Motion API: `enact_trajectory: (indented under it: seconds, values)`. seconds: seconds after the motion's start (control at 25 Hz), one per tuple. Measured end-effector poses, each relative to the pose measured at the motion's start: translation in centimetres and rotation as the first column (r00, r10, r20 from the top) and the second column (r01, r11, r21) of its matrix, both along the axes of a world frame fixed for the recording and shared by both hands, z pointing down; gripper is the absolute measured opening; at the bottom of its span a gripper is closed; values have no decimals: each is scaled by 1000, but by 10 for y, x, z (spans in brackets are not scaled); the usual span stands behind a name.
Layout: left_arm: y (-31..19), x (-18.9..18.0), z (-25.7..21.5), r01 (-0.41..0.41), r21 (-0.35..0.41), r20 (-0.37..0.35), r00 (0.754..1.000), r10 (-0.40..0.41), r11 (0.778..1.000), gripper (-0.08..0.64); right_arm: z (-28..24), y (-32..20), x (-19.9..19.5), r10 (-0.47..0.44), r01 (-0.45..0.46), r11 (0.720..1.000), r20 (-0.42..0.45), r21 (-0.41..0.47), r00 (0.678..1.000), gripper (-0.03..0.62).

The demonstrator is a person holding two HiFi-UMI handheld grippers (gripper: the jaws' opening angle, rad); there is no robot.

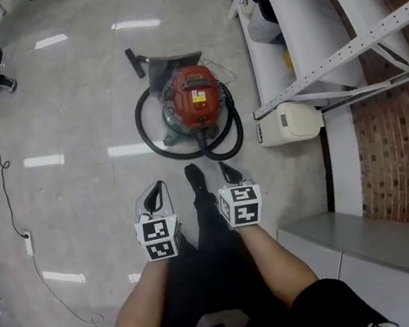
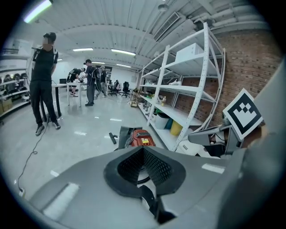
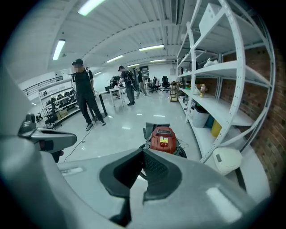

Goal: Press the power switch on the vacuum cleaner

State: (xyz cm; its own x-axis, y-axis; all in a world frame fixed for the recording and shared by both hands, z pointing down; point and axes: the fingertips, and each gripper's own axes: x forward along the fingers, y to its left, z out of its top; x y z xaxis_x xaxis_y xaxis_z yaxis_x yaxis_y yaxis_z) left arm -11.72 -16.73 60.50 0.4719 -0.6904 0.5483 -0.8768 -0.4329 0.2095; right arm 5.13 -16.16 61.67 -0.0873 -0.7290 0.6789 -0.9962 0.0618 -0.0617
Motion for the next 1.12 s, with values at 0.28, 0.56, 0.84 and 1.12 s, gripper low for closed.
enact_trajectory:
  seconds: [0.28,0.56,0.84,1.12]
  values:
    - [80,-24,-64,-29,24,-12,999,30,999,14,-66,92,-29,-13,12,999,21,31,1000,-8]
    - [135,-16,-86,-67,54,-42,997,69,996,14,-94,146,-20,-14,13,998,10,58,1000,-8]
    - [183,10,-108,-68,104,-60,995,74,992,14,-119,199,-7,-26,20,991,37,135,999,-8]
    - [251,38,-133,-20,146,-78,996,32,989,14,-146,259,5,-88,73,971,56,225,995,-8]
